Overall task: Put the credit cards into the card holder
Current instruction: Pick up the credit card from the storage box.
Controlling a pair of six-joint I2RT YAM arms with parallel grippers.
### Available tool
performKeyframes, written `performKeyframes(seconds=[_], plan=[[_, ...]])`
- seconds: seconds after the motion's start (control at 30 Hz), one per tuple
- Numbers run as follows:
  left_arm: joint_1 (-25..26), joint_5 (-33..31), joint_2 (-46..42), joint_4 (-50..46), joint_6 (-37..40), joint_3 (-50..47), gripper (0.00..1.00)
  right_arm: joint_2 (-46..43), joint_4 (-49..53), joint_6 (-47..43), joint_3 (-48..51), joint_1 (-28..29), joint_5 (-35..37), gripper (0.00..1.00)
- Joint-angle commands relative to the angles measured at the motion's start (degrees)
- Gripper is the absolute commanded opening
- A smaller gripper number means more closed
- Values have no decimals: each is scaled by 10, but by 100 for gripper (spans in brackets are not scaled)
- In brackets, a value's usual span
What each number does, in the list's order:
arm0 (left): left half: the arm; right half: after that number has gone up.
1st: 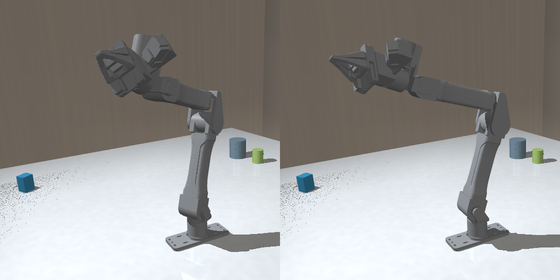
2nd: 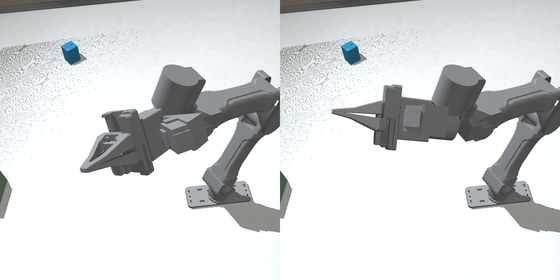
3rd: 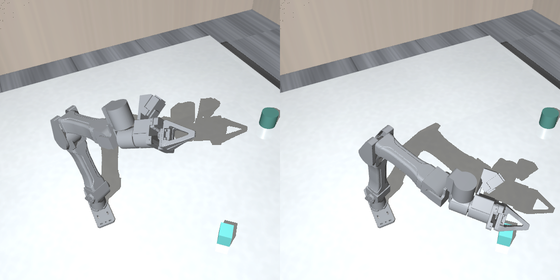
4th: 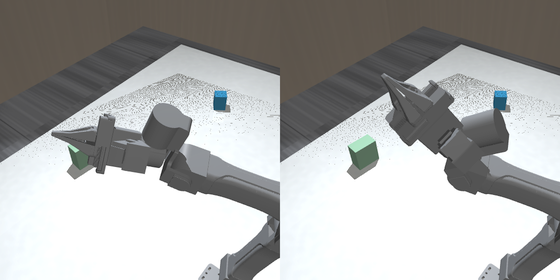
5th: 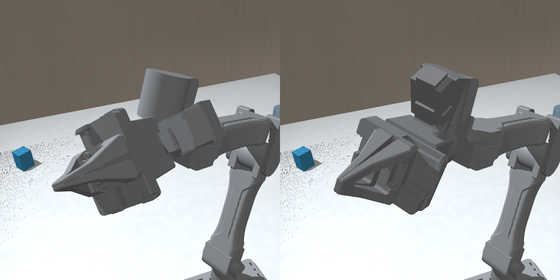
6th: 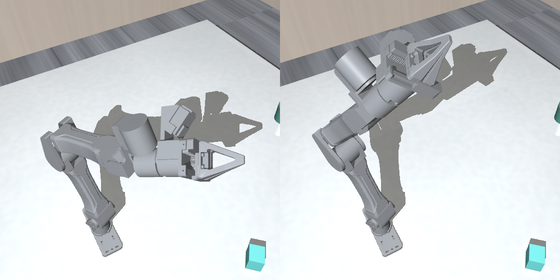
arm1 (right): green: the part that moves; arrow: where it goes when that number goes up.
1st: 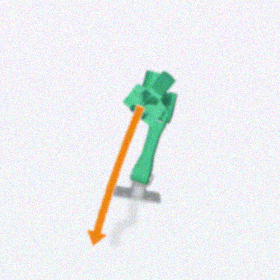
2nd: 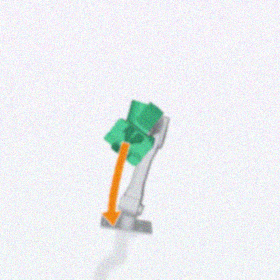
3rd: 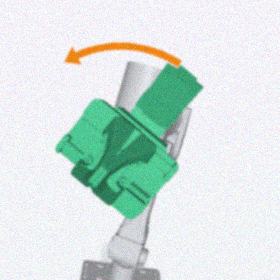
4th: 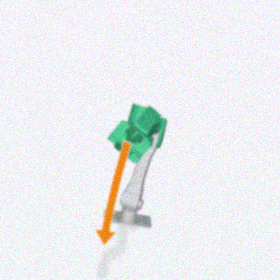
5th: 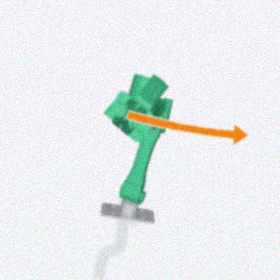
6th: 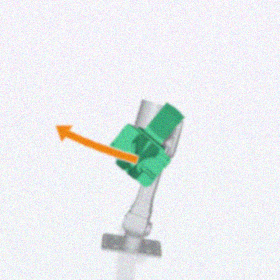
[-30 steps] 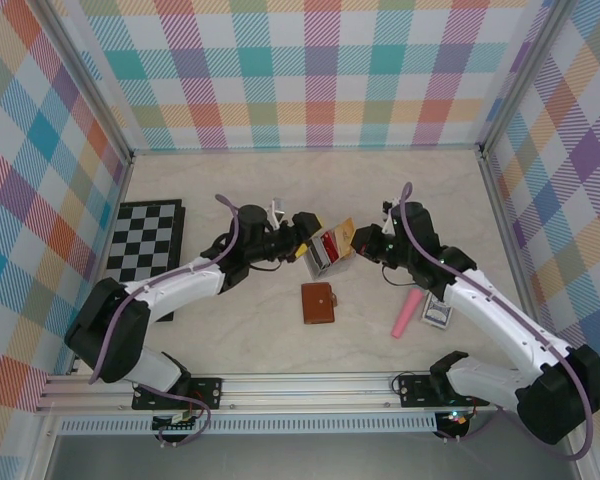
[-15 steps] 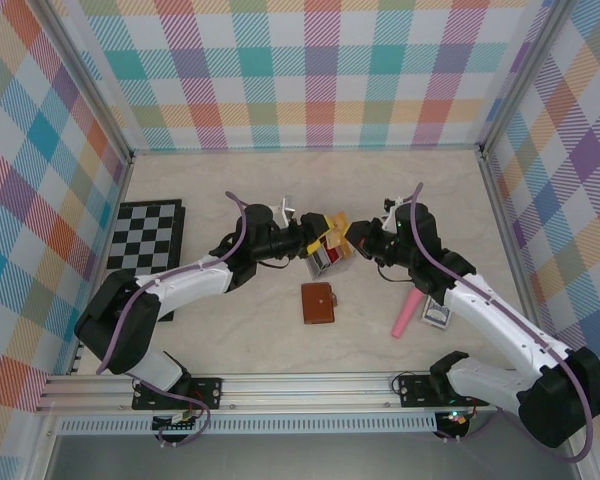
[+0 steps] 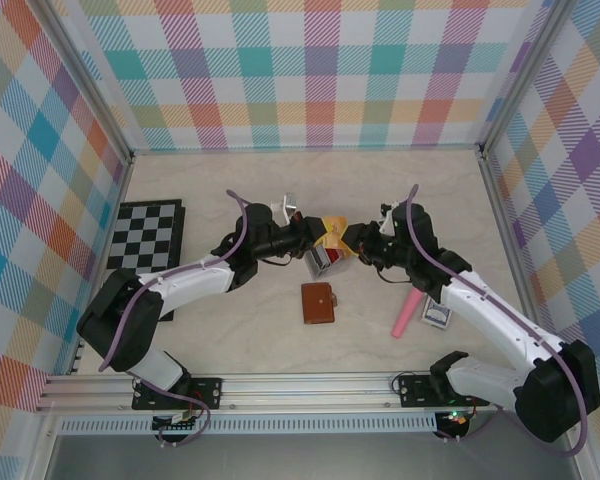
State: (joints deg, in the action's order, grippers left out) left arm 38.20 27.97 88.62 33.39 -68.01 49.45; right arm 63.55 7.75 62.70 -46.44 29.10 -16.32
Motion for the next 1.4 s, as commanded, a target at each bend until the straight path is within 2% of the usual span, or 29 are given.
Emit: performKeyframes(seconds=[0.0,0.17,0.3,0.4,0.53,0.87,0.97,1.0,1.03,1.07,1.1,1.13,1.17,1.2,1.23,1.27,1.37], plan=[[7,3,-25,-32,39,8,0,5,-9,-29,-5,-31,-77,30],[5,25,-31,-43,52,9,0,23,56,-135,-37,-90,-182,46],[5,49,-21,-18,39,13,0,60,134,-224,-79,-105,-228,48],[5,50,-16,-2,28,14,0,78,132,-235,-81,-107,-243,48],[5,46,-12,19,13,13,0,92,112,-226,-77,-107,-259,45],[4,51,0,38,-6,13,0,101,49,-195,-61,-109,-305,28],[3,50,1,37,-10,9,0,101,48,-195,-62,-113,-308,17],[2,49,0,29,-10,10,2,100,47,-194,-62,-115,-312,14],[1,44,-3,16,-10,8,9,98,48,-192,-63,-117,-311,12],[0,37,-6,4,-10,5,16,96,51,-191,-64,-119,-308,9],[-2,29,-9,-9,-10,2,30,94,58,-189,-65,-120,-301,8],[-5,18,-15,-29,-10,-1,39,92,72,-188,-71,-121,-291,8],[-7,9,-20,-49,-8,-3,39,91,86,-188,-77,-121,-285,8],[-8,-4,-27,-74,-3,-5,50,91,100,-187,-82,-121,-277,7],[-9,-20,-35,-107,2,-6,65,89,116,-184,-87,-121,-264,7],[-9,-39,-45,-150,15,-5,72,87,141,-184,-93,-119,-240,7],[-9,-102,-76,-282,56,2,79,78,213,-206,-106,-101,-145,7]])
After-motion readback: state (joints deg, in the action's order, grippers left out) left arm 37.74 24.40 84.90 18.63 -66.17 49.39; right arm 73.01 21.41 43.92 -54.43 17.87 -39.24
